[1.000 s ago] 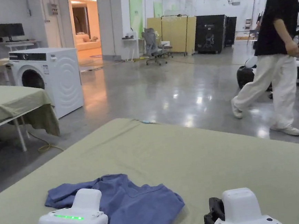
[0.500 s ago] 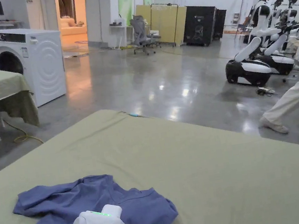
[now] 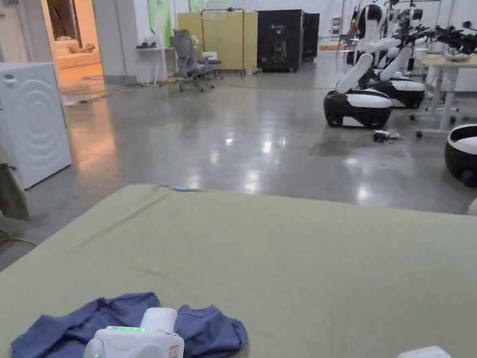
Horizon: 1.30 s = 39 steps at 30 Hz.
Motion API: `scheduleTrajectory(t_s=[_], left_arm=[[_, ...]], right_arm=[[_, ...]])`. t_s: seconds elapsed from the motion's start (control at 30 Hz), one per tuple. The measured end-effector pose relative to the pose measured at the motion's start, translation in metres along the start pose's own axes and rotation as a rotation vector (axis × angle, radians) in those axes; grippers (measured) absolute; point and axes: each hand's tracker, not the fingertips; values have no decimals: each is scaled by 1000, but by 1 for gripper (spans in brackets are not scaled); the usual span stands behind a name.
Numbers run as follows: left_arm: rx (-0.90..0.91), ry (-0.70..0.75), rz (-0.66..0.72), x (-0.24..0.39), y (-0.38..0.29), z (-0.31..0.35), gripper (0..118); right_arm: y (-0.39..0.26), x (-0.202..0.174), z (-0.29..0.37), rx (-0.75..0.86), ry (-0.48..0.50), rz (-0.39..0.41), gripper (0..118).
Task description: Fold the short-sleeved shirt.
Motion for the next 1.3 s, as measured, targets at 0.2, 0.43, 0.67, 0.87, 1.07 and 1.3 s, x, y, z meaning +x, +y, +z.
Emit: scheduleTrajectory(t_s=[0.2,0.43,0.67,0.87,1.07,1.3], left_arm=[[111,-152,-127,107,25,47,0],[262,-404,-245,258,44,108,0],[234,-580,-386,413,27,109,0],[-4,-496,-460,503,-52,16,0],[-45,-452,-477,511,-91,-6,8],[229,-478,-443,434,-89,100,115]], right_arm=[[-10,57,49,30,-82,-108,5],[-31,123,107,53,-207,-176,5],[-61,183,151,42,-324,-213,5],[-93,224,170,6,-399,-247,5],[-108,241,174,-17,-415,-266,5],[-93,221,177,11,-379,-249,5]])
